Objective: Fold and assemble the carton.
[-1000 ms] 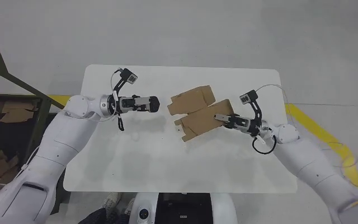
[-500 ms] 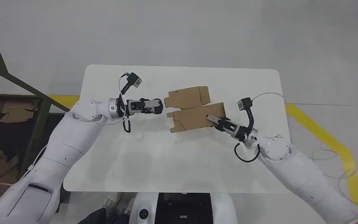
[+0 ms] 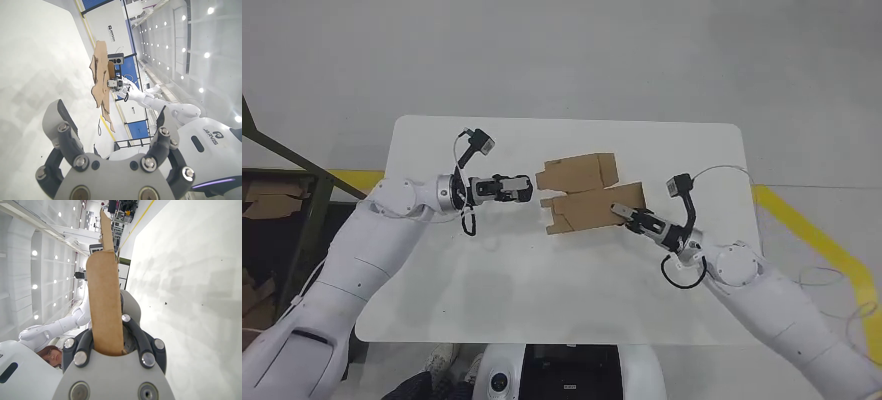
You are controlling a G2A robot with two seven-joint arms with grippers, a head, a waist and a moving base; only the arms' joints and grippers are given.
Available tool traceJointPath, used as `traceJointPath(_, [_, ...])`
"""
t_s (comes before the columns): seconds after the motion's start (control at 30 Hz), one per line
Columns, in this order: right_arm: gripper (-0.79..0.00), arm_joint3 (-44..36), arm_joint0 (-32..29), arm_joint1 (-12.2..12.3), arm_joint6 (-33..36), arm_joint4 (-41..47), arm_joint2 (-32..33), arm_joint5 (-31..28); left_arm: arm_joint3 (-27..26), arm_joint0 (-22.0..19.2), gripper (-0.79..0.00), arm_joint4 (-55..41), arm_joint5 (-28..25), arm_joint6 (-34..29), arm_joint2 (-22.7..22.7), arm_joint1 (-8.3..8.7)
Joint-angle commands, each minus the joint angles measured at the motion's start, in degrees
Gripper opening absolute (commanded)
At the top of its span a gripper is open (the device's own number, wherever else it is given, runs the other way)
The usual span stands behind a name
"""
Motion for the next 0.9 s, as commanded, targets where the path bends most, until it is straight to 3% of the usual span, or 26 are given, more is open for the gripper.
traceJointPath(0.0, [-0.785, -1.55, -0.22, -0.21, -0.45, -0.19, 0.22, 3.11, -0.97, 0.47, 0.000, 1.25, 1.13, 1.57, -0.37, 0.03])
traceJointPath(0.33, [-0.785, -7.66, -2.57, -0.31, -2.69, -5.36, 2.99, 12.55, -2.42, 2.01, 0.000, 1.87, 1.78, 2.44, -1.71, -0.15])
traceJointPath(0.87, [-0.785, -9.52, -6.68, -1.08, -4.39, -8.48, 6.41, 15.00, -3.96, 2.86, 0.000, -2.93, 1.93, -1.26, -4.60, -0.48])
